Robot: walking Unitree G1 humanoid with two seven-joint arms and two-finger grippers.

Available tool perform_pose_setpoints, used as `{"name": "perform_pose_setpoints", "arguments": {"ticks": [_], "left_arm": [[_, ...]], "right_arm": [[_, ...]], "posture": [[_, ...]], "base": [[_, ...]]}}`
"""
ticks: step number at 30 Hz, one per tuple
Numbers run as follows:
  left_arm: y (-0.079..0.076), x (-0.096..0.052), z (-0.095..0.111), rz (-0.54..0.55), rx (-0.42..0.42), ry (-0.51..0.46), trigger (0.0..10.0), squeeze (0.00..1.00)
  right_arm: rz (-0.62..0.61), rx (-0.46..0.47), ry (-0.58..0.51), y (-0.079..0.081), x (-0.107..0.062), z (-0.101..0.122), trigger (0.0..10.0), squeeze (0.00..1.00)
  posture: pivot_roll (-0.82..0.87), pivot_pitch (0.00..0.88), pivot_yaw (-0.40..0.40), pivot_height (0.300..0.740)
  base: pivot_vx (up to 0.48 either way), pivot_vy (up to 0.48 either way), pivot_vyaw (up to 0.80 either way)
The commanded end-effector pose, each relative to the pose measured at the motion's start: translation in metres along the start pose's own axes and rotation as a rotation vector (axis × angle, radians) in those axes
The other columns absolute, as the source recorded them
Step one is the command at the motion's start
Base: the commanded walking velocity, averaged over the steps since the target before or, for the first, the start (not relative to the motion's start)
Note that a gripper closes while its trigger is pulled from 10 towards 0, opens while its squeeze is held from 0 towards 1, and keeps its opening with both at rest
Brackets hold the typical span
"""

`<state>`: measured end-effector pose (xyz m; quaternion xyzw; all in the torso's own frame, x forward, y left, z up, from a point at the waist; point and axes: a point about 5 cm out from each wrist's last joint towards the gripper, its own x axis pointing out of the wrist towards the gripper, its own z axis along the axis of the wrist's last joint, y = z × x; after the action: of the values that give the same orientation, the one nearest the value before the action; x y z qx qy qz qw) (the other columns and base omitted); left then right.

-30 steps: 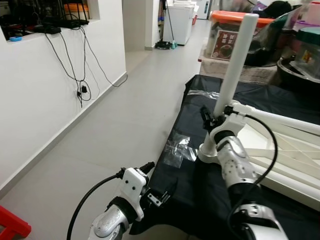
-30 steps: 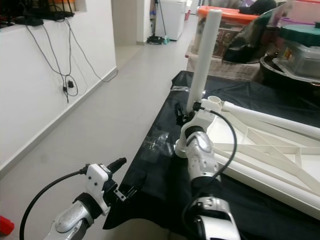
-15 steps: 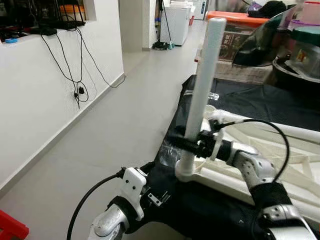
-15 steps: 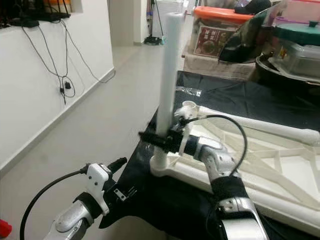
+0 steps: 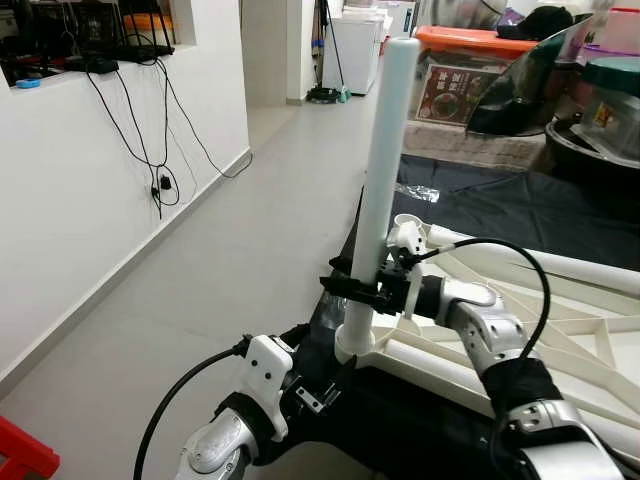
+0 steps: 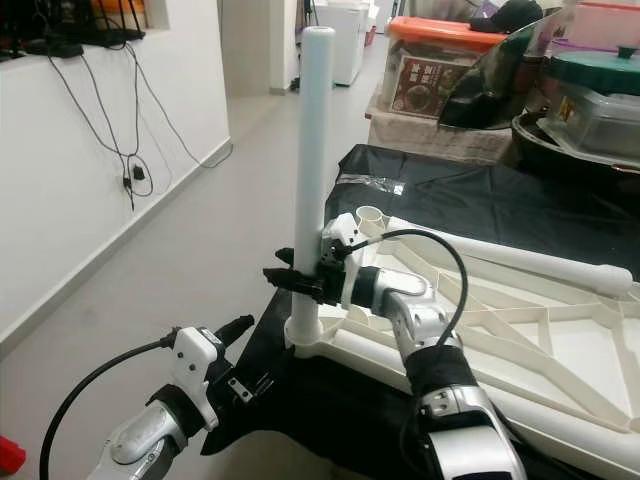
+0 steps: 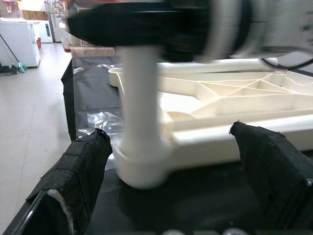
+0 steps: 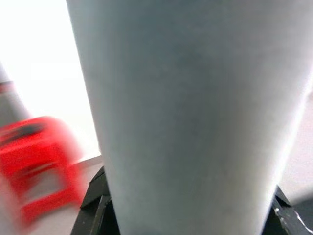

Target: Building children table

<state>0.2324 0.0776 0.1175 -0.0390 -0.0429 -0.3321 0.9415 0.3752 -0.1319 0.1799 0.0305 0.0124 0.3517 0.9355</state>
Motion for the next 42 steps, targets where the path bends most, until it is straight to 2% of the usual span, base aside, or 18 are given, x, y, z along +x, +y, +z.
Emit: {"name": "perform_pose_setpoints", "arguments": {"ticks": [1,2,4,5,7,10,12,16,17,18,20,21,25,26,31,34,41,42], "left_arm": [[0.001,-0.001,-0.003,0.002,-0.001,0.018,10.0,0.00],[0.001,-0.001,-0.003,0.002,-0.001,0.019,10.0,0.00],[0.002,-0.001,-0.003,0.001,-0.001,0.020,10.0,0.00],[0.002,-0.001,-0.003,0.001,-0.001,0.020,10.0,0.00],[0.002,-0.001,-0.003,-0.001,0.000,0.021,10.0,0.00],[0.002,0.000,-0.003,-0.001,0.000,0.021,10.0,0.00],[0.002,0.000,-0.003,0.000,0.001,0.021,10.0,0.00],[0.001,0.000,-0.003,-0.001,0.000,0.021,10.0,0.00],[0.001,0.000,-0.003,-0.001,0.000,0.022,10.0,0.00],[0.001,0.000,-0.003,-0.001,0.000,0.022,10.0,0.00],[0.001,0.000,-0.003,-0.001,-0.001,0.023,10.0,0.00],[0.001,0.000,-0.004,0.000,-0.001,0.023,10.0,0.00],[0.001,0.000,-0.004,0.000,-0.002,0.023,10.0,0.00],[0.001,0.000,-0.004,0.000,-0.003,0.024,10.0,0.00],[0.001,0.000,-0.004,0.000,-0.004,0.025,10.0,0.00],[0.001,0.000,-0.005,0.000,-0.006,0.026,10.0,0.00],[0.001,0.000,-0.006,-0.001,-0.006,0.028,10.0,0.00],[0.001,0.000,-0.006,-0.002,-0.007,0.029,10.0,0.00]], "right_arm": [[-0.285,0.050,-0.001,-0.026,-0.011,-0.002,0.0,0.00],[-0.541,0.053,0.012,-0.041,-0.020,-0.006,0.0,0.00],[-0.888,0.034,0.027,-0.057,-0.040,-0.012,0.0,0.00],[-0.888,0.034,0.027,-0.057,-0.040,-0.012,0.0,0.00],[-1.082,0.041,0.006,-0.056,-0.055,-0.016,0.0,0.00],[-1.169,0.068,-0.012,-0.051,-0.061,-0.018,0.0,0.00],[-1.250,0.123,-0.035,-0.039,-0.062,-0.021,0.0,0.00],[-1.249,0.139,-0.043,-0.033,-0.056,-0.021,0.0,0.00],[-1.240,0.159,-0.048,-0.028,-0.050,-0.022,4.7,0.00],[-1.203,0.182,-0.063,-0.023,-0.042,-0.022,10.0,0.00],[-1.190,0.166,-0.070,-0.020,-0.037,-0.020,10.0,0.00],[-1.133,0.156,-0.103,-0.016,-0.030,-0.017,10.0,1.00],[-1.093,0.146,-0.126,-0.014,-0.027,-0.014,10.0,1.00],[-1.034,0.124,-0.154,-0.013,-0.024,-0.012,10.0,0.00],[-0.994,0.064,-0.178,-0.011,-0.030,-0.010,10.0,0.00],[-0.937,0.007,-0.184,-0.005,-0.041,-0.014,10.0,0.00],[-0.891,0.026,-0.153,0.000,-0.049,-0.024,10.0,0.00],[-0.858,0.015,-0.131,0.005,-0.056,-0.032,10.0,1.00]], "posture": [[0.03,0.004,-0.056,0.740],[0.03,0.007,-0.053,0.740],[0.03,0.008,-0.054,0.740],[0.03,0.008,-0.054,0.740],[0.03,0.008,-0.055,0.740],[0.03,0.009,-0.055,0.740],[0.03,0.009,-0.056,0.740],[0.03,0.009,-0.055,0.740],[0.03,0.009,-0.056,0.740],[0.03,0.008,-0.057,0.740],[0.03,0.009,-0.056,0.740],[0.03,0.008,-0.059,0.740],[0.03,0.008,-0.059,0.740],[0.03,0.006,-0.059,0.740],[0.02,0.001,-0.058,0.740],[0.02,0.000,-0.061,0.740],[0.02,0.000,-0.063,0.740],[0.01,0.000,-0.058,0.740]], "base": [[0.000,0.000,0.00],[0.000,0.000,0.00],[0.000,0.000,0.00],[0.000,0.000,0.00],[0.000,0.000,0.00],[0.000,0.000,0.00],[0.000,0.000,0.00],[0.000,0.000,0.00],[0.000,0.000,0.00],[0.000,0.000,0.00],[0.000,0.000,0.00],[0.000,0.000,0.00],[0.000,0.000,0.00],[0.000,0.000,0.00],[0.000,0.000,0.00],[0.000,0.000,0.00],[0.000,0.000,0.00],[0.000,0.000,0.00]]}}
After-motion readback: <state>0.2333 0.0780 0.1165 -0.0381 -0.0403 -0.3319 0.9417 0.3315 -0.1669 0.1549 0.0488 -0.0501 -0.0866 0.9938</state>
